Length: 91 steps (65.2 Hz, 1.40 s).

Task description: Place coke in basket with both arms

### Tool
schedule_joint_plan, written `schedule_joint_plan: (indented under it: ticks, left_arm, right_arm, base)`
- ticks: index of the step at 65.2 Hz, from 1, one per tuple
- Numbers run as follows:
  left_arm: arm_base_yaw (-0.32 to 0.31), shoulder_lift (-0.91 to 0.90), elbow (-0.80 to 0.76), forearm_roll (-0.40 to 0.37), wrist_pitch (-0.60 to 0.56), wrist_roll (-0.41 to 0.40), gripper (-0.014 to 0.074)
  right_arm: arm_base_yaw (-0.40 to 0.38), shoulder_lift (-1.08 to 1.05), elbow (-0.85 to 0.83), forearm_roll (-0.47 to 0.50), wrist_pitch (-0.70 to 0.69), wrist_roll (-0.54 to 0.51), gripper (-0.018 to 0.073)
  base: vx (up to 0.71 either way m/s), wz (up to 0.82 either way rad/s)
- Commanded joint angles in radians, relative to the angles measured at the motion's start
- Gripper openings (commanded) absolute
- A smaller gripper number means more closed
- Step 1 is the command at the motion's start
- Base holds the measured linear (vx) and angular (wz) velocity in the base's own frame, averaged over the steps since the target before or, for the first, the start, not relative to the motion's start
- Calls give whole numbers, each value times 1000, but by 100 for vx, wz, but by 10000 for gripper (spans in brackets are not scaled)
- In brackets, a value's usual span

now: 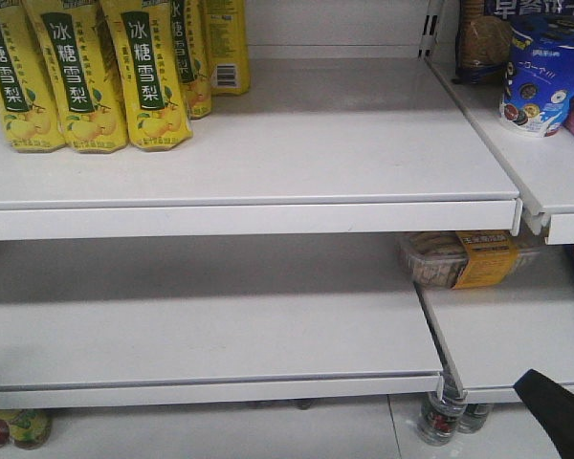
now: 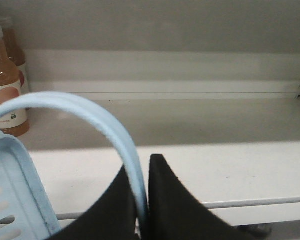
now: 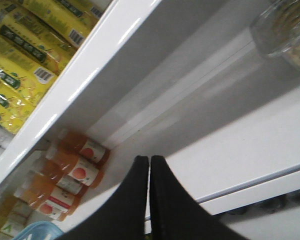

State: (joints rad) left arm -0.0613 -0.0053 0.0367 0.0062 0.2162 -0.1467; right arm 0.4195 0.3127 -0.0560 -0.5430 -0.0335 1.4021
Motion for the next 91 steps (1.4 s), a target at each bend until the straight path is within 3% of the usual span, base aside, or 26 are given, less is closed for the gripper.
schedule_joint_plan:
  ticks: [1, 3, 8, 12, 20, 27, 43, 59, 78, 91]
  left_arm:
    - [1, -21, -3, 52, -158, 49, -6]
    - [1, -21, -3, 52, -159, 49, -6]
    - [1, -21, -3, 52, -160, 49, -6]
    - [1, -21, -4, 52, -159, 49, -6]
    - [1, -21, -4, 52, -159, 49, -6]
    - [1, -21, -4, 52, -159, 49, -6]
    - [1, -21, -4, 52, -157, 49, -6]
    - [1, -21, -4, 52, -157, 49, -6]
    - [1, -21, -4, 52, -157, 49, -6]
    - [1, -21, -4, 52, -157, 49, -6]
  right_arm:
    - [-2, -16, -5, 342, -50, -390, -5]
    - [-2, -31, 21, 444, -84, -513, -5]
    - [-2, -72, 100, 608, -201, -696, -5]
    - [-5, -112, 93, 674, -167, -792, -5]
    - [-38, -193, 95, 717, -168, -934, -5]
    - [-105, -250, 96, 689, -106, -1004, -5]
    - [-271, -342, 96, 476, 176, -1004, -5]
    - [-310, -342, 96, 300, 211, -1005, -5]
    - [-380, -342, 96, 331, 209, -1005, -5]
    - [-380, -342, 96, 326, 207, -1005, -5]
  base:
    - [0, 0]
    - [0, 0]
    - [0, 0]
    - [0, 0]
    - [0, 0]
    - [0, 0]
    - [0, 0]
    - [0, 0]
    - [0, 0]
    - [0, 0]
